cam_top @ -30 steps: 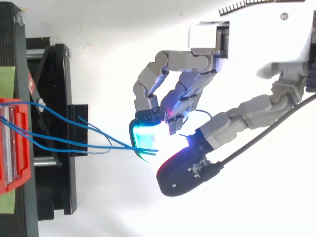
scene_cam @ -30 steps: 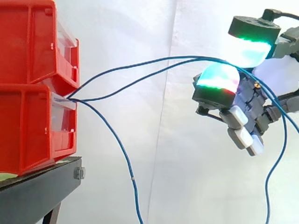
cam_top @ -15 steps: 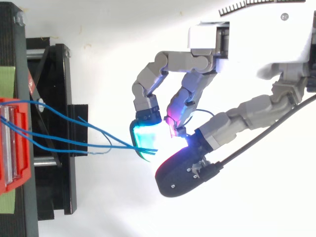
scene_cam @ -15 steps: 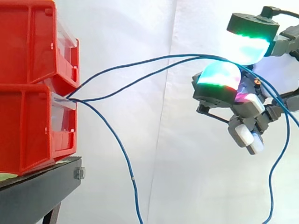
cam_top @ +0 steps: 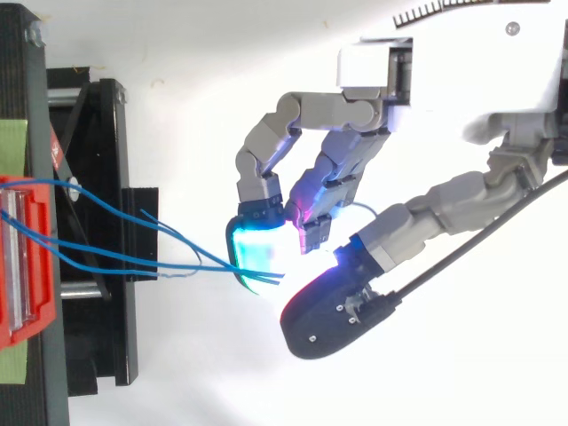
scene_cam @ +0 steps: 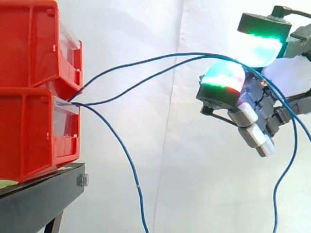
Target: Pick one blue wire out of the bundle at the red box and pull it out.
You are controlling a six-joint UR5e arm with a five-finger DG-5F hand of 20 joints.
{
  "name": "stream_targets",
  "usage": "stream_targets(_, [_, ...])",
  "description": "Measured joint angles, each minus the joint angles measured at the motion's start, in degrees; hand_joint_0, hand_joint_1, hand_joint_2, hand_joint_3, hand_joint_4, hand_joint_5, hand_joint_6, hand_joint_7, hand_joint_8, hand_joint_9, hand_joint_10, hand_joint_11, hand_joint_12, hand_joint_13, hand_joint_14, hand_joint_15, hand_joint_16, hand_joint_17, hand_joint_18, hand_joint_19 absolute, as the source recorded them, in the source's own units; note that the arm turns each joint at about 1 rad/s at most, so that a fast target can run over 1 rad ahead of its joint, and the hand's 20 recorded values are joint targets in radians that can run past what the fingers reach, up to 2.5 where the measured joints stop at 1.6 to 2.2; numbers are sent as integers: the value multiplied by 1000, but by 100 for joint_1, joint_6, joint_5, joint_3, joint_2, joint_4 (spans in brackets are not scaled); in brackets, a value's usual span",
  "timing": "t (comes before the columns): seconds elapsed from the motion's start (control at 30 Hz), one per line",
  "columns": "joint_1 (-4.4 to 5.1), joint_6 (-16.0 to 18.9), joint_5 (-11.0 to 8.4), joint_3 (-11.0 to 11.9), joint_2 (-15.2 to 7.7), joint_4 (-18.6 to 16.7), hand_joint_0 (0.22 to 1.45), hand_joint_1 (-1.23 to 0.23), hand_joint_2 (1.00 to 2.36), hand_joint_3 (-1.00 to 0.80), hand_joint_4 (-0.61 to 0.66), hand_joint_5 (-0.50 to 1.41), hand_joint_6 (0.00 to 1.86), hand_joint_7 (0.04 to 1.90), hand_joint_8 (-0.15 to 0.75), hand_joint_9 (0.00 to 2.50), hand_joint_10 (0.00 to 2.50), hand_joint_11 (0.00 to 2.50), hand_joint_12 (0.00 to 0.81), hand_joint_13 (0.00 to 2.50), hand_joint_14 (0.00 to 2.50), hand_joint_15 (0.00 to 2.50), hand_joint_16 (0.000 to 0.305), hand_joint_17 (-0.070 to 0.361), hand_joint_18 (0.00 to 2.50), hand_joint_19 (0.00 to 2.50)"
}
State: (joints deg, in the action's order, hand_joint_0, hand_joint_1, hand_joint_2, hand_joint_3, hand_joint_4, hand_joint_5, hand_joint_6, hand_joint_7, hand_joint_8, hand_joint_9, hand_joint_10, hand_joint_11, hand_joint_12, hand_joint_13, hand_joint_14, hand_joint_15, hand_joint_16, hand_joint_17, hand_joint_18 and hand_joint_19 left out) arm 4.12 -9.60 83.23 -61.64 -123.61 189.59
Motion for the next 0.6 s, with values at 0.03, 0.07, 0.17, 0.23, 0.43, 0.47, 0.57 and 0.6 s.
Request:
stream_targets(0.03, [0,0,1,0,0,0,819,-877,1000,-498,48,-247,970,826,229,815,10,681,383,891,18,495,48,108,821,413])
stream_targets(0.07, [0,1,3,-2,-2,2,818,-878,1000,-495,51,-247,970,819,226,813,12,681,383,890,20,493,48,108,819,415])
stream_targets(0.17, [2,1,6,-2,-1,5,781,-877,1000,-500,62,-246,966,801,229,813,12,692,386,894,18,491,48,108,836,403])
stream_targets(0.23, [5,1,10,-3,-1,6,732,-875,1000,-500,78,-241,959,812,242,836,10,686,390,896,18,500,49,110,833,417])
stream_targets(0.43, [2,2,24,-1,-1,7,616,-781,1000,-500,105,-217,943,873,281,926,15,706,406,901,20,520,52,116,809,484])
stream_targets(0.47, [2,2,24,-2,-2,8,603,-757,1000,-500,102,-215,943,864,283,936,14,714,408,902,18,524,52,116,809,494])
stream_targets(0.57, [3,1,26,0,-1,7,555,-671,1000,-500,120,-182,927,931,303,1020,15,723,427,913,19,541,54,122,799,525])
stream_targets(0.6, [3,2,26,0,-1,8,540,-643,1000,-500,125,-174,922,954,308,1039,13,718,431,917,21,539,55,123,801,533])
